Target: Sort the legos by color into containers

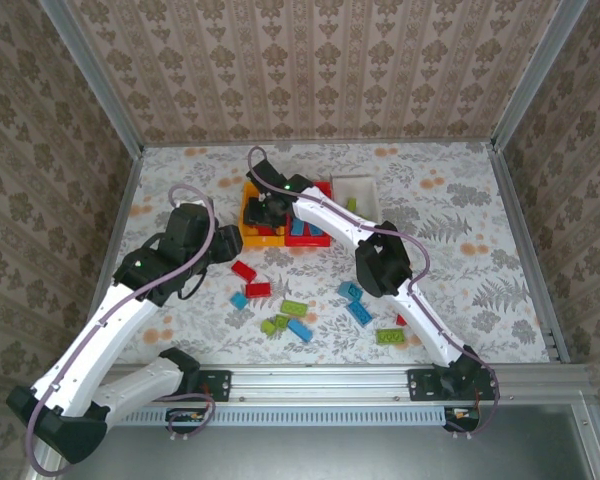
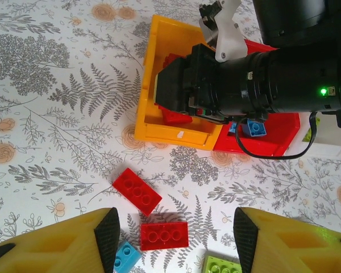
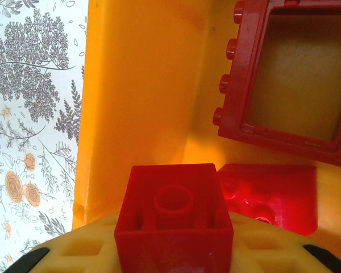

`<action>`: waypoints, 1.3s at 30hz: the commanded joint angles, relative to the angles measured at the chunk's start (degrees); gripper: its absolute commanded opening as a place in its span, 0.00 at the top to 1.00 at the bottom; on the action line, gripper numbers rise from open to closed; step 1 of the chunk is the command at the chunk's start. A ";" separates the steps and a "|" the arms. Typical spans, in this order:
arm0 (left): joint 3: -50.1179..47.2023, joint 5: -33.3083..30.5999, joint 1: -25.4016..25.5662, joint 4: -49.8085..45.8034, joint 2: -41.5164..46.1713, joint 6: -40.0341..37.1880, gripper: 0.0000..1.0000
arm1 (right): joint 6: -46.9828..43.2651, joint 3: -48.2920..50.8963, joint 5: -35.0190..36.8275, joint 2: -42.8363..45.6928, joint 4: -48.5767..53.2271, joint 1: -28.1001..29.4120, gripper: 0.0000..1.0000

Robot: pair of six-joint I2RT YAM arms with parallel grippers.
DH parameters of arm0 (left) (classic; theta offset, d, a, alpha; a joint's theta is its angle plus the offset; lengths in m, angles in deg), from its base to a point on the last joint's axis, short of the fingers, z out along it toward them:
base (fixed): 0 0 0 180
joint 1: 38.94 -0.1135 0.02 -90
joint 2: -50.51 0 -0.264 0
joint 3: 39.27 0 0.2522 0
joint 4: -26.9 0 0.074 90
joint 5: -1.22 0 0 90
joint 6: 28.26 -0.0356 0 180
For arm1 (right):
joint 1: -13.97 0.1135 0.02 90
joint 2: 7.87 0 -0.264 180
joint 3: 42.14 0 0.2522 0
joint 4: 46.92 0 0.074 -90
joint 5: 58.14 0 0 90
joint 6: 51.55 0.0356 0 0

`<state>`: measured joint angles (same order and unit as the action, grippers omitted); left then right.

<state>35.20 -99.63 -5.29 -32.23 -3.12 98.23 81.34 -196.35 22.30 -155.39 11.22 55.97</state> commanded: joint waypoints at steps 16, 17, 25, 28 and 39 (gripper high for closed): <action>-0.71 3.69 -0.95 1.09 -1.18 -1.80 0.42 | -2.65 -2.75 2.43 7.04 3.71 0.43 0.51; -0.74 4.48 -1.04 0.92 -1.46 -2.22 0.42 | -3.42 -2.73 2.95 7.93 3.68 0.60 0.51; -3.30 12.41 -1.30 -2.39 -2.64 -7.97 0.42 | -9.79 28.40 9.82 30.82 -11.89 1.18 0.52; -4.43 15.63 -1.23 -2.72 -2.75 -9.50 0.42 | -11.49 44.70 11.89 41.56 -20.35 1.18 0.51; -1.35 26.32 14.03 7.92 -19.09 -22.98 0.43 | -13.45 88.21 18.85 80.12 -23.38 -1.32 0.48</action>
<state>31.03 -77.18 4.33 -29.23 -18.40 82.01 67.53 -111.85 36.90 -82.72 -13.13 56.24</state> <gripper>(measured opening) 0.567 0.521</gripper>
